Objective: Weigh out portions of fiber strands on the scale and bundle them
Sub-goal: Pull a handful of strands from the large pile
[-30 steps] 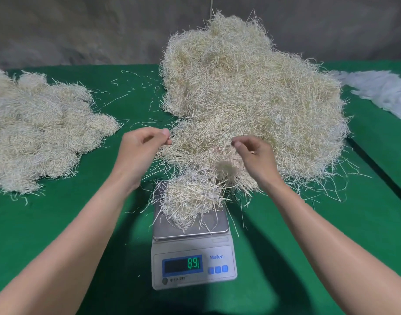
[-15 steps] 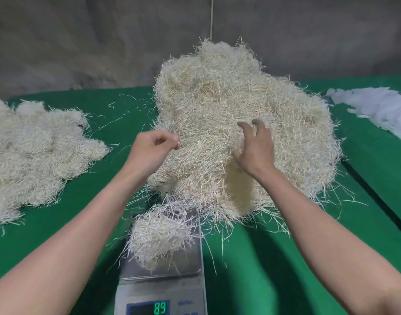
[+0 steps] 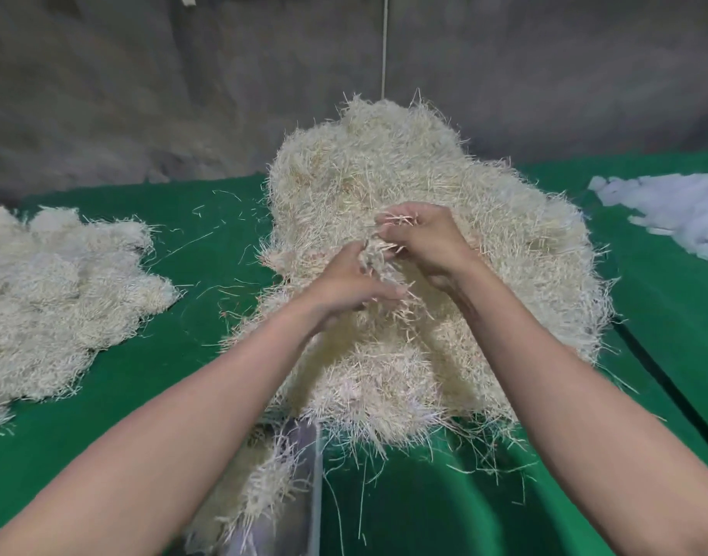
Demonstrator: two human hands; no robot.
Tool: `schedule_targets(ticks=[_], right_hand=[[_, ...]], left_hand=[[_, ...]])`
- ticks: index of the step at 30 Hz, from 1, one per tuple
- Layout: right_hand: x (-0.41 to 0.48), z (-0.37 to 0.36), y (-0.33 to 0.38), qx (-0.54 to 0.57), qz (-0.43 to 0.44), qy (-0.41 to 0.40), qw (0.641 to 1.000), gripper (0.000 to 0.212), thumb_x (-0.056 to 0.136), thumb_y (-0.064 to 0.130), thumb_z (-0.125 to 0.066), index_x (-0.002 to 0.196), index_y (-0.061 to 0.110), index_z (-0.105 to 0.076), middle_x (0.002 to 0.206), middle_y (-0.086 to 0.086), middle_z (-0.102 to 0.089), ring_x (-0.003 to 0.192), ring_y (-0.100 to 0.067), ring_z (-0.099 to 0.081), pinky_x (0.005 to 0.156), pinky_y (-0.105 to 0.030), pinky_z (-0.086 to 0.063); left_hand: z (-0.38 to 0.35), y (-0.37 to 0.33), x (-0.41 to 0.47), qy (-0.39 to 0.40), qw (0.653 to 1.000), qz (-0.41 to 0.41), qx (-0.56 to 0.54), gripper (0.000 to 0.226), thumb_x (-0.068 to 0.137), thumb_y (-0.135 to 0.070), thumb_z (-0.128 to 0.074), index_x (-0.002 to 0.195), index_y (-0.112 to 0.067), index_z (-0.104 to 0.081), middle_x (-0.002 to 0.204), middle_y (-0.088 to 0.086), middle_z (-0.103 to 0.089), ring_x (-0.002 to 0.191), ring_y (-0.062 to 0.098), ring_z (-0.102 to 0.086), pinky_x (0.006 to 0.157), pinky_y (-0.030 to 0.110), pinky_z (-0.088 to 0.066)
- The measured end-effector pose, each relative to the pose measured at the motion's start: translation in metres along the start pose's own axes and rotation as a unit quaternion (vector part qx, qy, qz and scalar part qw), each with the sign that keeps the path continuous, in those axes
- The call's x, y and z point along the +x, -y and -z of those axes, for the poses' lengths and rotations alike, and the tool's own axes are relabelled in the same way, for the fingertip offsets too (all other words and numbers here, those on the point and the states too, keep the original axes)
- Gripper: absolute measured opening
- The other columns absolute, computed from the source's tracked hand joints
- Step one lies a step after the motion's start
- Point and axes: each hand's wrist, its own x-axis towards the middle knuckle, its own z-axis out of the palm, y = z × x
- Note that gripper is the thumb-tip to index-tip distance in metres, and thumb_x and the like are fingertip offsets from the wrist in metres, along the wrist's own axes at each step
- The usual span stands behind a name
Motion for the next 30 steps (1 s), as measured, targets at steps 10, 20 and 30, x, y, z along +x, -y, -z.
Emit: schedule_targets(ticks=[10,20,30], right_hand=[[0.011,0.029,-0.023,-0.183,0.224,-0.135,0.948,0.022,0.083,-0.002,-0.05,0.078,0.02,-0.049,0.081,0.002,-0.054,0.074,-0.013,-0.053,0.065,-0.022,-0.045],[0.045,0.068,-0.093,-0.604,-0.056,0.055,0.793,0.052,0.089,0.029,-0.057,0.138,0.024,-0.04,0.136,0.0,-0.05,0.117,-0.02,-0.05,0.1,-0.039,-0.042],[0.036,0.004,-0.02,-0.151,0.087,-0.018,0.985,0.033,0.083,0.004,-0.06,0.103,0.026,-0.046,0.093,0.009,-0.054,0.067,-0.001,-0.058,0.052,-0.013,-0.045]], left_hand=[[0.005,-0.035,0.049,-0.136,0.948,0.034,-0.284,0.013,0.091,-0.009,-0.051,0.097,-0.015,-0.061,0.094,-0.008,-0.057,0.084,0.004,-0.051,0.07,0.023,-0.042],[0.047,-0.051,0.075,-0.181,0.946,-0.006,-0.267,0.012,0.09,-0.006,-0.052,0.099,-0.01,-0.06,0.114,0.002,-0.059,0.117,0.026,-0.053,0.102,0.042,-0.043],[0.04,-0.042,0.078,-0.071,0.975,0.001,-0.209,0.012,0.083,-0.012,-0.06,0.094,-0.011,-0.065,0.106,0.007,-0.066,0.103,0.019,-0.063,0.098,0.04,-0.044]])
